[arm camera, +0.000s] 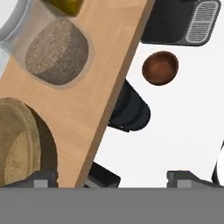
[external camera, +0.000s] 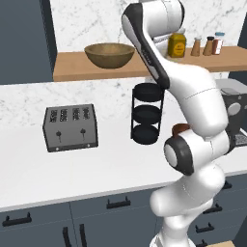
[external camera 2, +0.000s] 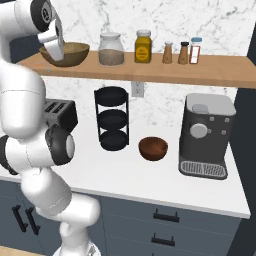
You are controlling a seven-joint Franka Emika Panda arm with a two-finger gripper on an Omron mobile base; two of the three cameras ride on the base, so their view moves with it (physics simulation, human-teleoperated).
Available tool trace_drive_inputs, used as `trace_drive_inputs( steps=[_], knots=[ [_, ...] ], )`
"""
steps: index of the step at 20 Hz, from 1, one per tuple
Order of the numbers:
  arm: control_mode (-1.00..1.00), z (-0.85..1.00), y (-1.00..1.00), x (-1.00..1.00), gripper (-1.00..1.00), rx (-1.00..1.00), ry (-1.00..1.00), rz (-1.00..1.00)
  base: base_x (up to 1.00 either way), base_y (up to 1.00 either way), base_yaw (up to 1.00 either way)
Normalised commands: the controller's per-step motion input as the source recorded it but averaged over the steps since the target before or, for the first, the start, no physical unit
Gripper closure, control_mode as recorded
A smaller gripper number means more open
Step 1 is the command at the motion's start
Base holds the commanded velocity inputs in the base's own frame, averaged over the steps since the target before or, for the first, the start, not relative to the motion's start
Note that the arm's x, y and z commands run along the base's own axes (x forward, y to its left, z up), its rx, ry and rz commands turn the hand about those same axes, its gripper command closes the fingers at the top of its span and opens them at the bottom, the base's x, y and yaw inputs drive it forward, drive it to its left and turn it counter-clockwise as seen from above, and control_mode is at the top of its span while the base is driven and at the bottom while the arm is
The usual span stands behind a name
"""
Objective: Pick up the bowls on the counter and stack them on top of one another in the open cabinet. Place the smaller bowl on top of the larger bowl.
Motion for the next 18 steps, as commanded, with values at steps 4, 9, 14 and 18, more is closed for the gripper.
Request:
trace_drive_inputs(
  steps=[4, 9, 14, 18],
  knots=[
    [-1.0, -0.75, -0.61, -1.0, -1.0, -0.01, 0.09, 0.13, 0.0, 0.0, 0.0],
    [-1.0, -0.66, -0.43, -1.0, -1.0, -0.09, 0.12, 0.13, 0.0, 0.0, 0.0],
    [-1.0, -0.77, -0.3, -0.94, -1.0, -0.19, 0.08, 0.1, 0.0, 0.0, 0.0],
    [-1.0, -0.92, -0.83, -0.76, -1.0, -0.09, 0.01, 0.06, 0.0, 0.0, 0.0]
  ],
)
